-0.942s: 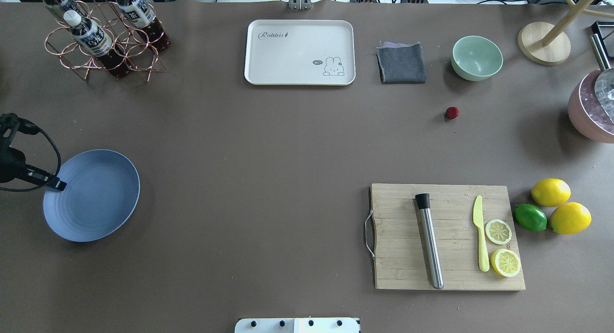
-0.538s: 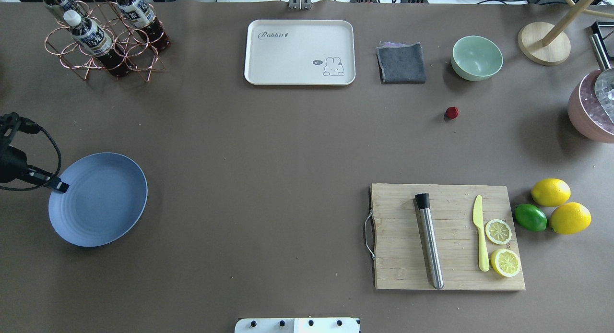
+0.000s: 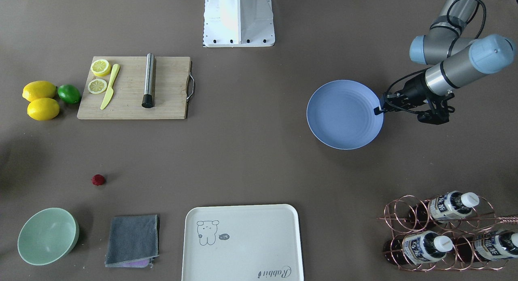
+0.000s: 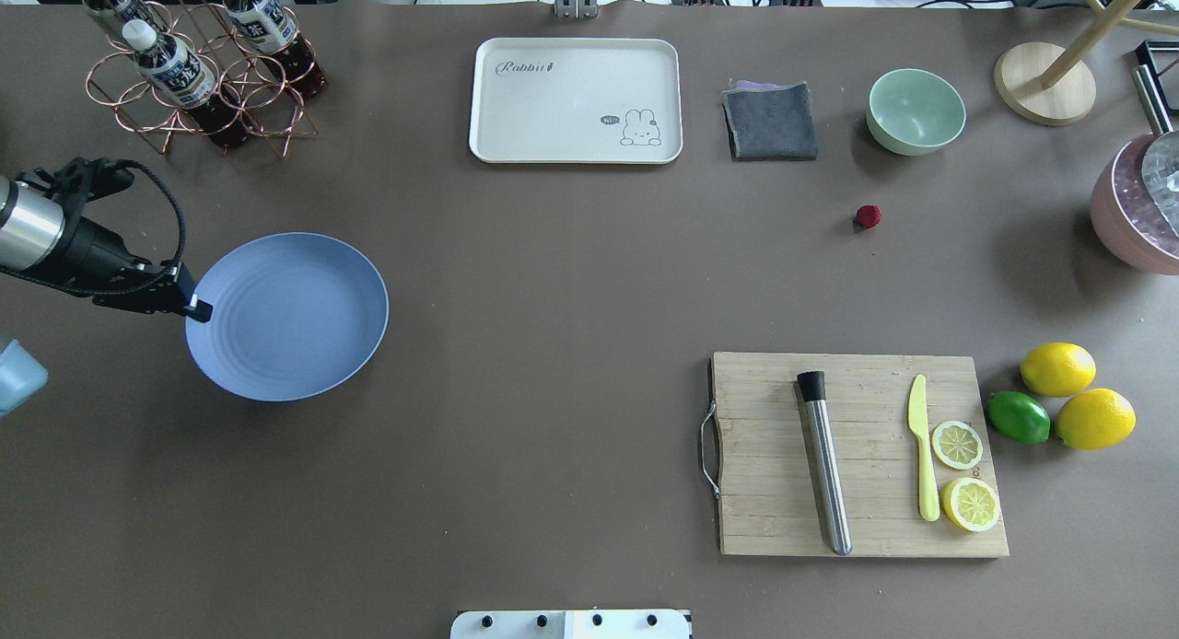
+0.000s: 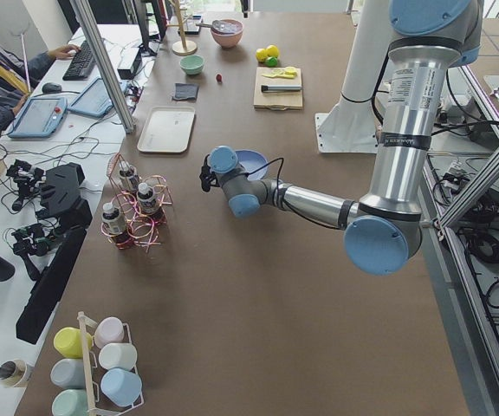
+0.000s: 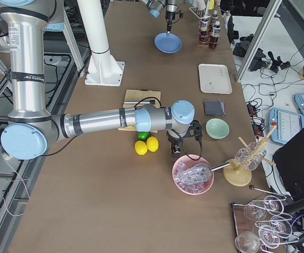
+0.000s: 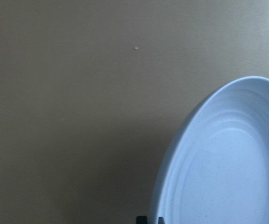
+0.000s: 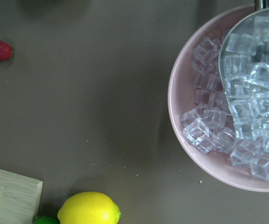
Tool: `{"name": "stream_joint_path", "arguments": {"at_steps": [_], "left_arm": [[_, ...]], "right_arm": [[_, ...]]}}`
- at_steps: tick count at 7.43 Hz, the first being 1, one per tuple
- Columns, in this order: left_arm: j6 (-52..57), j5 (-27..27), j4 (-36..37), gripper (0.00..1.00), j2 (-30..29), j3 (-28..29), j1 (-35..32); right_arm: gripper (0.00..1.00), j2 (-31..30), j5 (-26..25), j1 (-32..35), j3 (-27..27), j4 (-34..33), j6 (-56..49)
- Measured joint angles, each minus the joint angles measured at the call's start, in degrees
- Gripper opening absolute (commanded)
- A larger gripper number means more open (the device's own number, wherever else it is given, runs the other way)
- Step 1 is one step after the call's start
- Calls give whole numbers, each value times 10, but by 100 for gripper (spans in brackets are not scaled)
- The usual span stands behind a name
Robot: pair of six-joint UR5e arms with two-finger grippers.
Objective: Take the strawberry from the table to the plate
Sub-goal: 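Move the left gripper in toward the blue plate's rim, then push the blue plate inward with left gripper while right reaches the strawberry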
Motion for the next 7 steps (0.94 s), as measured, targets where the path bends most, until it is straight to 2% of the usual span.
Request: {"name": "stream_joint_path", "arguments": {"at_steps": [2, 4, 5, 7], "left_arm": [[-94, 66, 1, 0, -39, -16, 69], [-148, 124, 3, 0, -68, -18, 123], [-171, 145, 3, 0, -82, -18, 144], [-206, 188, 21, 0, -115, -19, 179]], "right_arm": [[99, 29, -1, -52, 19, 12, 98], [98, 56, -20, -124, 14, 81, 229], [96, 73, -42, -163, -3, 123, 289], [95, 133, -82, -214, -72, 174, 347]]}}
